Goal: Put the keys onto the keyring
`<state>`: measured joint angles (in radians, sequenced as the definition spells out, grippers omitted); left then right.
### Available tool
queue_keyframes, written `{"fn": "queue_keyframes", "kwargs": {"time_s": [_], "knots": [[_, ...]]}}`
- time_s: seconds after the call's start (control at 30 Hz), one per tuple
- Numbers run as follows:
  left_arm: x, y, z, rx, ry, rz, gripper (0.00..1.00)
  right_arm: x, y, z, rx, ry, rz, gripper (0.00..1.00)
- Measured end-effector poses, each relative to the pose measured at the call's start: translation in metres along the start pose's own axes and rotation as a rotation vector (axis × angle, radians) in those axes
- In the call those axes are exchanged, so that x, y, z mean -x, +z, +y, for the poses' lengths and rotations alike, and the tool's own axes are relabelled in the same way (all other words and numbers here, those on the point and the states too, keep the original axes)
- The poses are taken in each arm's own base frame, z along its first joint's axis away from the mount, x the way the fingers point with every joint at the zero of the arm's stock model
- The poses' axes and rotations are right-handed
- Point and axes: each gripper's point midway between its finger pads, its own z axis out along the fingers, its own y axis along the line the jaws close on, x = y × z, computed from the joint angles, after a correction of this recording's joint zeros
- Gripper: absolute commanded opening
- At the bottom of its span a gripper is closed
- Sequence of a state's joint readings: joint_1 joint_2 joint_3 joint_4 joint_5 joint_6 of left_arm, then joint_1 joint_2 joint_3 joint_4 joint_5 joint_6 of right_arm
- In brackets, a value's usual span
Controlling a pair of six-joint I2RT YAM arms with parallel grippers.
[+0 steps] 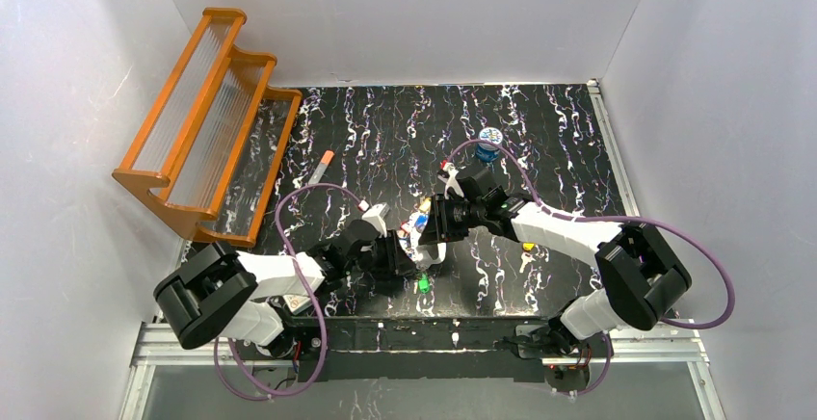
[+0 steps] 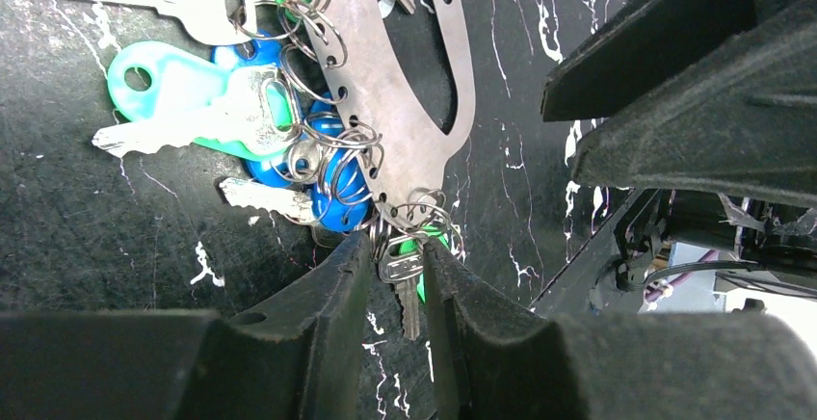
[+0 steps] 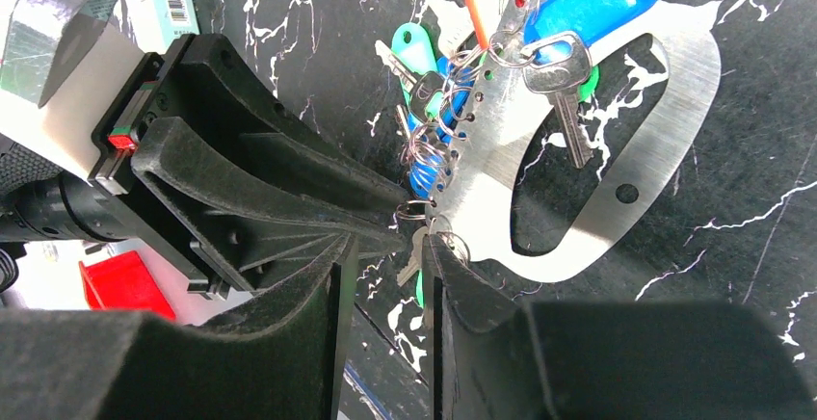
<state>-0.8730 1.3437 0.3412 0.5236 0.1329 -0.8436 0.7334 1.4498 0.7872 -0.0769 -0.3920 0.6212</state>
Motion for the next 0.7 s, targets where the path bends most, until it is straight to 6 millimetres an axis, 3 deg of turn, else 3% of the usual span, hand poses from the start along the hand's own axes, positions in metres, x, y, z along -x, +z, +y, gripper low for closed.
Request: {"fn": "queue_keyframes", "kwargs": {"time_s": [0.43,0.53,0.7], "knots": [[0.0,0.006,0.003,0.014,0.014,0.007,0.01,0.0,0.0,-0.001,-0.001,-0.013,0.002,0.42],[0.001,0.005,0.003,0.014,0.031,0.003,0.0,0.0,0.0,-0.001,-0.001,-0.022,0.002,0.48],[0.01,-0.005,-0.003,-0.001,0.097,-0.031,0.0,0.002,-0.004,0.002,0.01,-0.058,-0.013,0.5]]}}
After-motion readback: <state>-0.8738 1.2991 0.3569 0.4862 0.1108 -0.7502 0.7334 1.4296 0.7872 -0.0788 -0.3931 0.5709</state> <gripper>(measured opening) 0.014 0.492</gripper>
